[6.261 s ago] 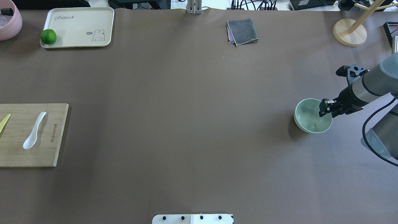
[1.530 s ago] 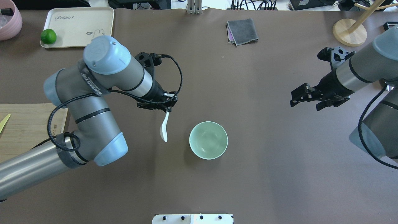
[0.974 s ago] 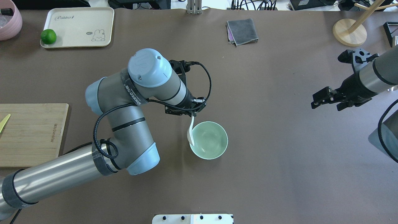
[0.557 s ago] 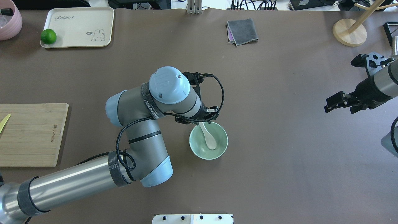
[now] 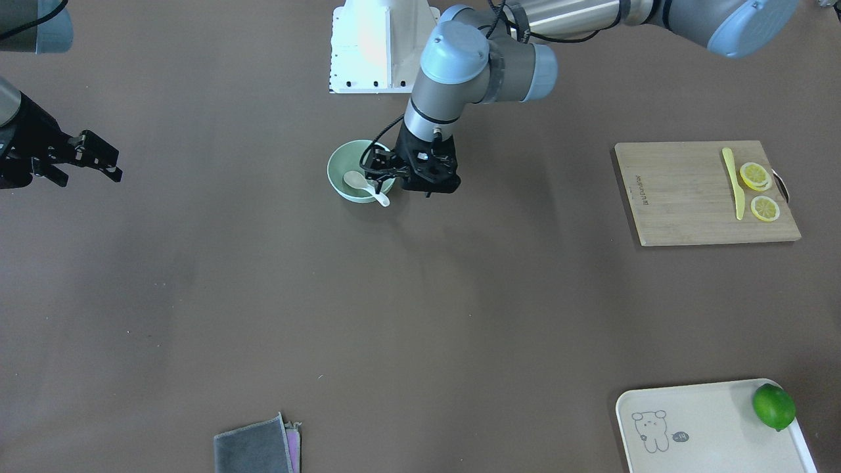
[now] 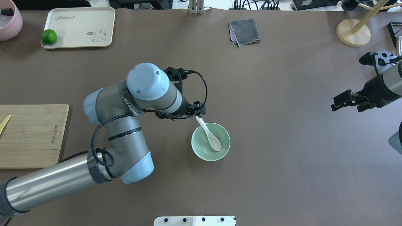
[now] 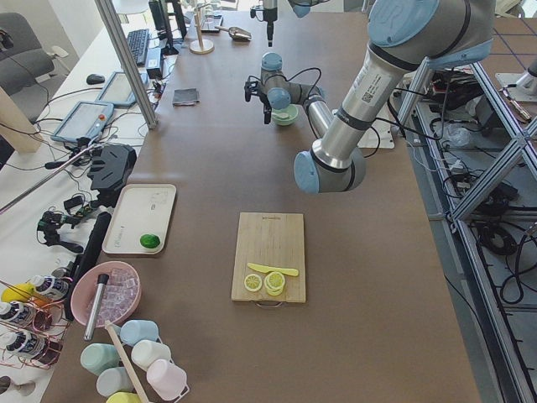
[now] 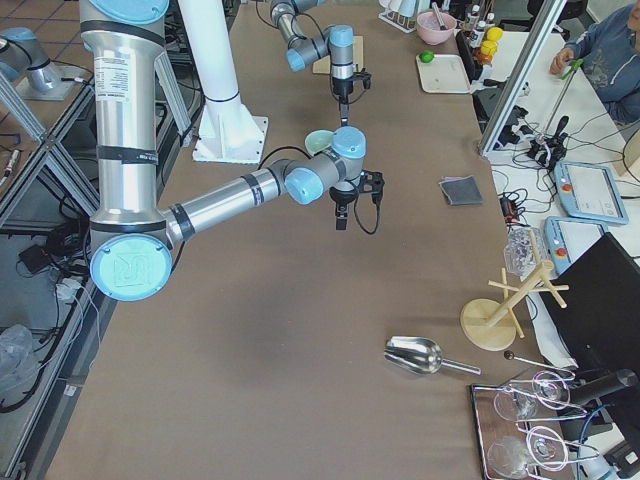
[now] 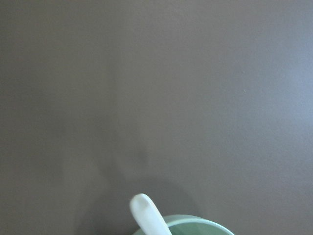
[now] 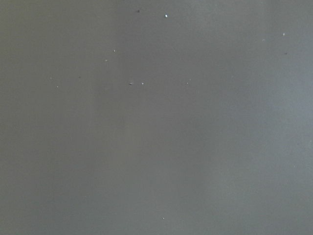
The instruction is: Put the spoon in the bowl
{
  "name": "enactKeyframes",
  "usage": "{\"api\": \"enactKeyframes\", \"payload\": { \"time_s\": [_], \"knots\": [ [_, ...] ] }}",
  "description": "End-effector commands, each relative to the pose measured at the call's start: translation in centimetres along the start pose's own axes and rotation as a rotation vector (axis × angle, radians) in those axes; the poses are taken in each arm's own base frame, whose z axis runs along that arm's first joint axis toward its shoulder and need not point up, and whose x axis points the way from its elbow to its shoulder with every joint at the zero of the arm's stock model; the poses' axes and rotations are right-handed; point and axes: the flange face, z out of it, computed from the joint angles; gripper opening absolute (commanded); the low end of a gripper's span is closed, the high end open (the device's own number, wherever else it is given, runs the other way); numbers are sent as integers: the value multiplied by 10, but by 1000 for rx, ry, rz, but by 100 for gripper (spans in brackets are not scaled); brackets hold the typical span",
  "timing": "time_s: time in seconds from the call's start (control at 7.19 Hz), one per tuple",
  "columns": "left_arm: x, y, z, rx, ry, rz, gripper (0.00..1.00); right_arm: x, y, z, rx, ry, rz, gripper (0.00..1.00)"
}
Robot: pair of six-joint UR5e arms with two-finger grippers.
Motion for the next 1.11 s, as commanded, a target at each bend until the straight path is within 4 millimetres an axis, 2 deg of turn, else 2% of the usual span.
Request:
{"api": "enactKeyframes", "payload": {
  "time_s": [0.0,0.14,0.28,0.56,0.7,0.83,0.97],
  "knots": [
    [-102,-42,-48,-57,-184,156,98,19,-3,-5,10,14,-22,100],
    [-136,-69,-76,-71,-234,200,98,22,-3,-4,8,18,-18,100],
    [-189,-76,-93,-86,-269,258,98,25,-4,-6,12,19,-13,100],
    [-342,-91,-154,-145,-274,373,98,51,-13,-8,17,39,-57,100],
    [-410,-90,-174,-179,-275,428,98,56,-15,-10,19,43,-57,100],
    [-470,-80,-201,-188,-232,398,98,59,-15,-13,24,43,-52,100],
    [-506,-71,-219,-189,-201,389,98,67,-17,-13,26,49,-42,100]
  ]
}}
